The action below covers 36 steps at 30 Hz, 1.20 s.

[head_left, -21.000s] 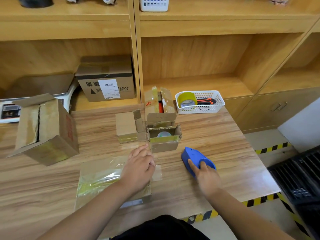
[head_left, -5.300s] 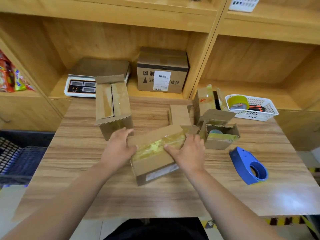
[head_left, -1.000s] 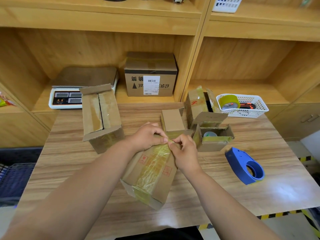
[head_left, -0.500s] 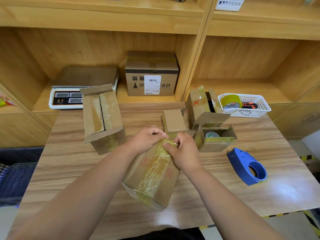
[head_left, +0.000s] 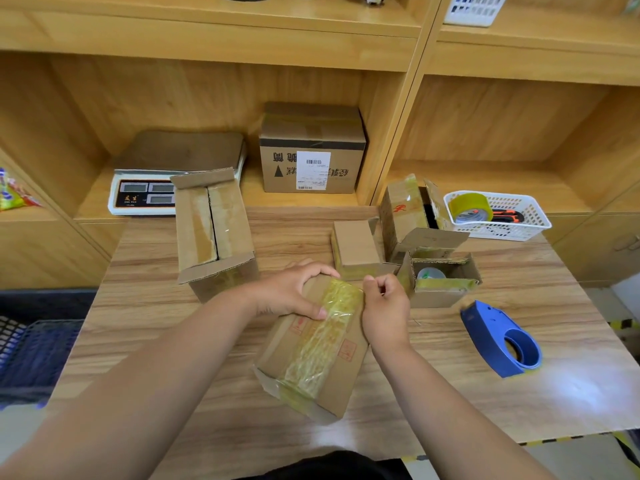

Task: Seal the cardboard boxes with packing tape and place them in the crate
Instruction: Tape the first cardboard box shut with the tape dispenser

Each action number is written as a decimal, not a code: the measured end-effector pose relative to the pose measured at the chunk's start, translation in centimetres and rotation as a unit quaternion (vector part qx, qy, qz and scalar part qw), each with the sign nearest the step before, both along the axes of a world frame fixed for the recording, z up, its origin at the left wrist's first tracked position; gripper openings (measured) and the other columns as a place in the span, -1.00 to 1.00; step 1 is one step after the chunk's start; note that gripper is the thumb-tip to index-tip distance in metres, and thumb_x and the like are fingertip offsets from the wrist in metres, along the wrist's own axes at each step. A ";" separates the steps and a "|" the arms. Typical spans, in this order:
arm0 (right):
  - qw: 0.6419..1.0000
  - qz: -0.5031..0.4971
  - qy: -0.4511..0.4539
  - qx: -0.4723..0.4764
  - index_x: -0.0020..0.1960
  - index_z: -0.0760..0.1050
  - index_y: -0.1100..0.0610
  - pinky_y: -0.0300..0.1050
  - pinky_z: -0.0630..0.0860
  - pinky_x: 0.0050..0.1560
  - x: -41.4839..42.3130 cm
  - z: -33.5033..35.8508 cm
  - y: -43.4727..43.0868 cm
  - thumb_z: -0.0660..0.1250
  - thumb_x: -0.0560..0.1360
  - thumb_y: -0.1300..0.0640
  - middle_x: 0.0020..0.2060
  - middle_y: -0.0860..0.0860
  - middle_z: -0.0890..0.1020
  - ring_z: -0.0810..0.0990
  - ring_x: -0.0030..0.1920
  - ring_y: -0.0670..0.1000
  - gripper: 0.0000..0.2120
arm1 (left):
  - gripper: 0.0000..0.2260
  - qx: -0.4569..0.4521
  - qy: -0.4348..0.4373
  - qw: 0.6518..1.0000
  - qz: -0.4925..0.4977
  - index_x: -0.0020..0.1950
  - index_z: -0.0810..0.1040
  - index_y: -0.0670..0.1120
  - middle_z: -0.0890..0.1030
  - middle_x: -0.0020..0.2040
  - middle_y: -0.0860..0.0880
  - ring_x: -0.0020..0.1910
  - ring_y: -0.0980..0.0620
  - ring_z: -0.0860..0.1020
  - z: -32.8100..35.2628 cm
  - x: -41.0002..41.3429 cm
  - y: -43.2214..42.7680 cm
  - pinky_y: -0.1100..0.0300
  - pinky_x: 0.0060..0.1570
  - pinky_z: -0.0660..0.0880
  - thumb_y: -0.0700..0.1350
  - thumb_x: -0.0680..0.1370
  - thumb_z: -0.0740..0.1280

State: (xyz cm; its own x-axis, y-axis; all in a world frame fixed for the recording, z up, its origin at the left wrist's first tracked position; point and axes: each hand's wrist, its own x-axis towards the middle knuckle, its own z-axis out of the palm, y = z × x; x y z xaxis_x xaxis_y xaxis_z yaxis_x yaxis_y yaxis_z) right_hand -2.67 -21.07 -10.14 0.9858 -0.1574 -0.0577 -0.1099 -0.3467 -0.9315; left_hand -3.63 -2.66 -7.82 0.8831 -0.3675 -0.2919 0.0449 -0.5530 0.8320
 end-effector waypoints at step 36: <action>0.971 0.115 0.029 -0.206 -0.40 0.37 0.07 -0.17 0.28 -0.41 1.2 2.3 1.8 0.37 0.43 -0.04 -0.46 -0.07 0.50 0.48 -0.36 -0.02 -0.67 | -0.76 -0.125 -0.011 0.964 0.234 -0.23 0.55 -0.01 0.55 -0.31 0.10 -0.38 0.26 0.45 -1.0 1.3 -2.2 0.40 -0.36 0.37 -0.12 0.61 0.22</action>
